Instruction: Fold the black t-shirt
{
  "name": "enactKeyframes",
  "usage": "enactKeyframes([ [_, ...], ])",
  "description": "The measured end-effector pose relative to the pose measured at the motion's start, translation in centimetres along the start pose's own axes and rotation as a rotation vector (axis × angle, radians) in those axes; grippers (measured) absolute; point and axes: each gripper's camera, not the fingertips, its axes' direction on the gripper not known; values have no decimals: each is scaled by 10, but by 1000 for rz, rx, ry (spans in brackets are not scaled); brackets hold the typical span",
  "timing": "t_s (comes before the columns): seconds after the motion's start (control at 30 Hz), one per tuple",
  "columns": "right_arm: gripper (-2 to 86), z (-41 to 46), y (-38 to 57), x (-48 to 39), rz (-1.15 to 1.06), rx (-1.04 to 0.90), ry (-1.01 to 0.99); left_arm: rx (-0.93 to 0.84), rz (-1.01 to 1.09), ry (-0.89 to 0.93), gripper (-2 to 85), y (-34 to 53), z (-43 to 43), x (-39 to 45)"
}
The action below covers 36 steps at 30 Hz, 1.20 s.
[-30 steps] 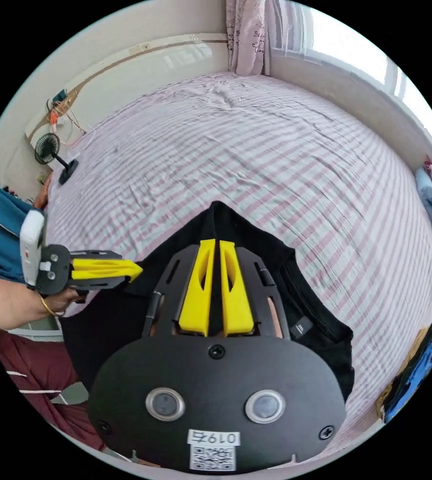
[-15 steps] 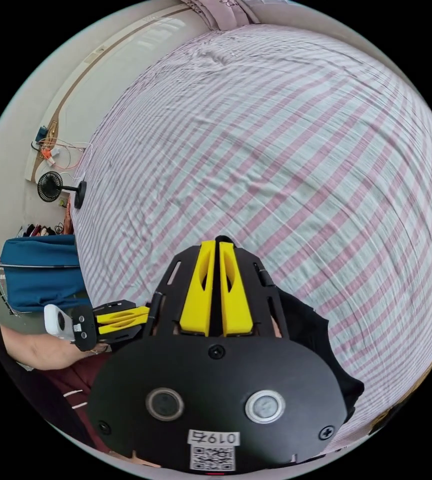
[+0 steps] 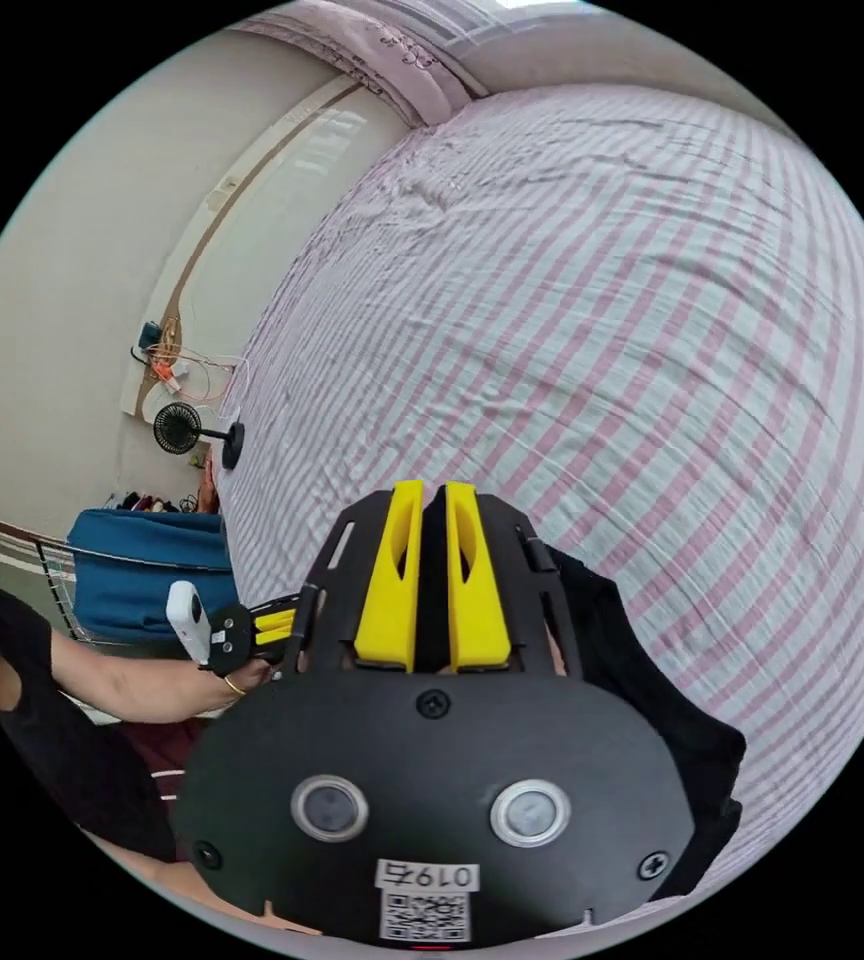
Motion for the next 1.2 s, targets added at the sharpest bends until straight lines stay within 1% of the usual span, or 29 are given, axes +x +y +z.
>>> enactKeyframes([
  [0.03,1,-17,29,-9,-35,87,22,7,-3,-20,8,-2,-14,-2],
  [0.1,-5,-38,78,-23,-34,178,45,7,10,-49,8,-5,-37,-4],
  [0.17,-8,-57,134,-35,10,254,35,2,42,-42,7,-5,-75,-8],
  [0.2,-9,-66,171,-43,65,284,9,1,54,-33,7,-5,-85,-9],
  [0.23,-9,-72,208,-55,102,300,9,2,82,-18,7,-3,-107,-10],
  [0.27,-9,-74,225,-62,116,296,11,0,111,-3,7,0,-130,-10],
  [0.33,-9,-79,287,-94,162,264,18,-27,166,38,7,5,-165,-7],
  [0.5,-7,-88,383,-145,235,279,-28,-89,244,107,6,22,-250,3],
  [0.6,-7,-99,432,-162,265,389,-80,-127,317,201,6,29,-291,17],
  [0.7,-9,-108,479,-174,239,495,-57,-136,430,267,6,30,-330,41],
  [0.77,-9,-109,507,-171,229,543,-62,-135,489,289,7,27,-358,62],
  [0.87,-7,-108,554,-154,219,602,-55,-102,523,310,7,20,-391,90],
  [0.93,-7,-106,589,-130,234,653,-53,-88,540,311,7,17,-407,110],
  [1.0,-7,-104,610,-108,253,664,-54,-62,548,323,7,15,-419,132],
  [1.1,-7,-104,636,-72,197,646,6,-31,586,301,6,15,-433,184],
  [1.2,-7,-108,648,-33,134,535,84,34,588,262,6,17,-448,249],
])
